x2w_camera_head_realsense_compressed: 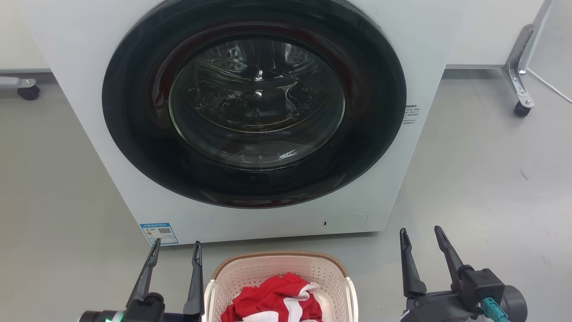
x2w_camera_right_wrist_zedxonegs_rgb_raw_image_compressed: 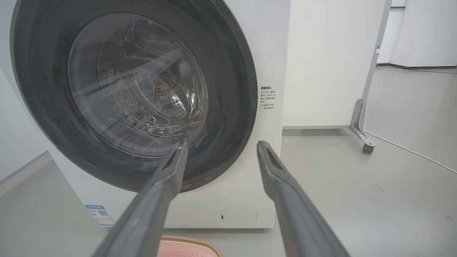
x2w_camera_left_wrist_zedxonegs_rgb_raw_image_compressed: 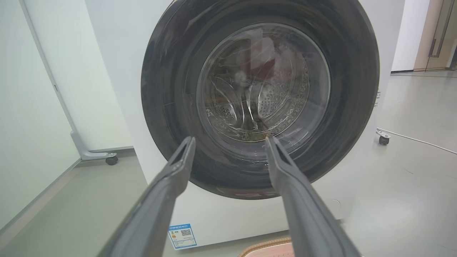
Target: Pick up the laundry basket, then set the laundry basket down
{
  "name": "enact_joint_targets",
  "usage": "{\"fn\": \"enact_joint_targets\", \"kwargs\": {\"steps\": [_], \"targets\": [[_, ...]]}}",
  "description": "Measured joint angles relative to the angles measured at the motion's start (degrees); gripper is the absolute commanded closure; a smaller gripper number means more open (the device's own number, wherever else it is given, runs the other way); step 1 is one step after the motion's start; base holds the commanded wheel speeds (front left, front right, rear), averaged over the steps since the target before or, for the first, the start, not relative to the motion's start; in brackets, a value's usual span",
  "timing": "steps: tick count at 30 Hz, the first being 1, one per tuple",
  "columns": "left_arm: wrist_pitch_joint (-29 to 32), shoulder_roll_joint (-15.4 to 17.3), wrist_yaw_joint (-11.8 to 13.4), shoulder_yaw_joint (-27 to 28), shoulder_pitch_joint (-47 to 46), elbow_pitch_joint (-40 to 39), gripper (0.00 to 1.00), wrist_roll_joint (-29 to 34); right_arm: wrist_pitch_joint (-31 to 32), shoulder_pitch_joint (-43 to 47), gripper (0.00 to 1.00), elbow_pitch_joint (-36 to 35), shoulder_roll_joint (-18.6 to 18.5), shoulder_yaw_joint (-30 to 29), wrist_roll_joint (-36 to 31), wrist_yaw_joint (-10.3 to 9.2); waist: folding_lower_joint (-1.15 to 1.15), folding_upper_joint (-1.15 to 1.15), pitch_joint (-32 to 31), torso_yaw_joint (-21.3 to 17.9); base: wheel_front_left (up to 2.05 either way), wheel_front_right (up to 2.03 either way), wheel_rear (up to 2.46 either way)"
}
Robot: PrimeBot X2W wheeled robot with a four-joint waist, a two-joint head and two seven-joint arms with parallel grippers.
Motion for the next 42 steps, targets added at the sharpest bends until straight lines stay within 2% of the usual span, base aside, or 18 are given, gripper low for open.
{"fn": "enact_joint_targets", "kwargs": {"steps": [25, 33, 42], "targets": [[0.0, -0.3, -0.5, 0.5, 0.1, 1.4, 0.00, -0.7, 0.0, 0.1, 0.00, -1.0, 0.1, -0.6, 0.0, 0.52, 0.00, 0.00, 0.6, 0.1, 0.00, 0.00, 0.00], [0.0, -0.4, -0.6, 0.3, 0.0, 0.7, 0.00, -0.6, 0.0, 0.0, 0.00, -2.1, 0.2, -0.8, -0.4, 1.04, 0.00, 0.00, 3.5, 0.2, 0.00, 0.00, 0.00], [0.0, -0.5, -2.1, 0.2, -4.2, 1.5, 0.00, -0.7, 0.0, -4.4, 0.00, -1.9, 0.2, -1.8, -0.4, 1.63, 0.00, 0.00, 9.8, 0.4, 0.00, 0.00, 0.00]]}}
